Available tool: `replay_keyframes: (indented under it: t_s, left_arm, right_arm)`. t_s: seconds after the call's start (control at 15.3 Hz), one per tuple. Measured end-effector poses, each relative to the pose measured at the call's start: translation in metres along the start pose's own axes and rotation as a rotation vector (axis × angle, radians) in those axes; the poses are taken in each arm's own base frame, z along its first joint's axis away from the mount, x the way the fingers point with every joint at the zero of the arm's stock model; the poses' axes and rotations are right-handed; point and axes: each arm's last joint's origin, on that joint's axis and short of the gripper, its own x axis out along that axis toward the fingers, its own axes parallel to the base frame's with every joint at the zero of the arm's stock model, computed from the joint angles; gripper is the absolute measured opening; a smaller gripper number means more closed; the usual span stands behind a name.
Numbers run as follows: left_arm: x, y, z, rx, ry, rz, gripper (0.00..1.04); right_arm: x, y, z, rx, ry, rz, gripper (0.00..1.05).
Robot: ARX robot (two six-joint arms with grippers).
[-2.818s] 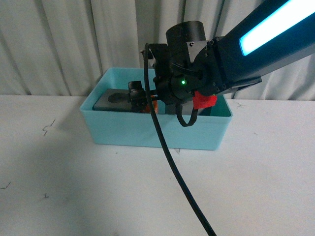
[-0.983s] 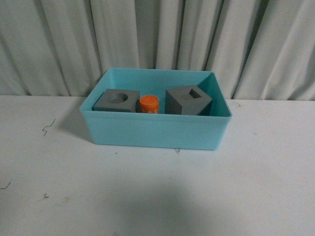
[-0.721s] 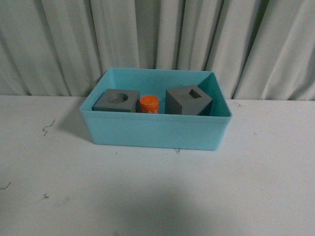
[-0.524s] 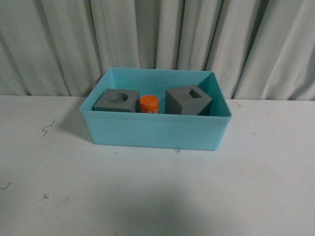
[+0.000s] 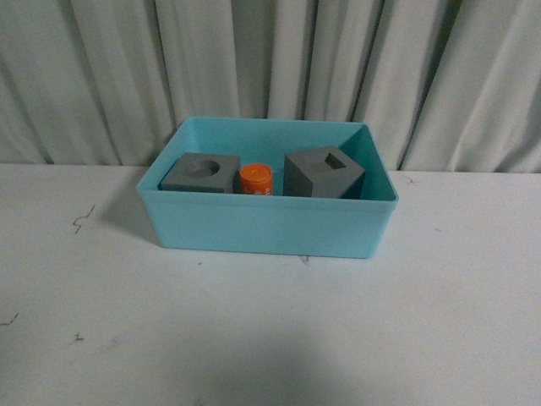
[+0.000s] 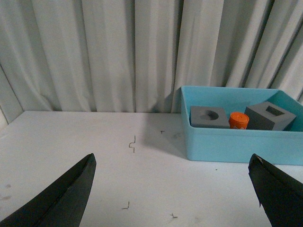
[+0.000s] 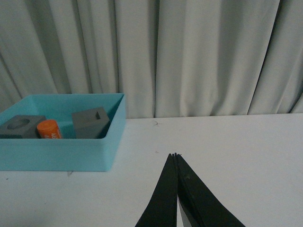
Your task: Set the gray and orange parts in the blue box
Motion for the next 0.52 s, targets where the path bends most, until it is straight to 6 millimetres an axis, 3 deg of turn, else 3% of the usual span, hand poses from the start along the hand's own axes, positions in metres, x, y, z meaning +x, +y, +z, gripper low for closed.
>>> replay_keyframes:
  t_s: [0.26, 0.52]
  left_arm:
    - [0.0, 0.0, 0.0, 0.0, 0.001, 0.0, 0.98]
    - [0.0, 0.0, 0.0, 0.0, 0.0, 0.0, 0.98]
  right_arm:
    - [-0.012, 0.0, 0.0, 0.0, -0.016, 0.0, 0.02]
    - [-0.012, 0.0, -0.003, 0.0, 0.008, 0.0, 0.02]
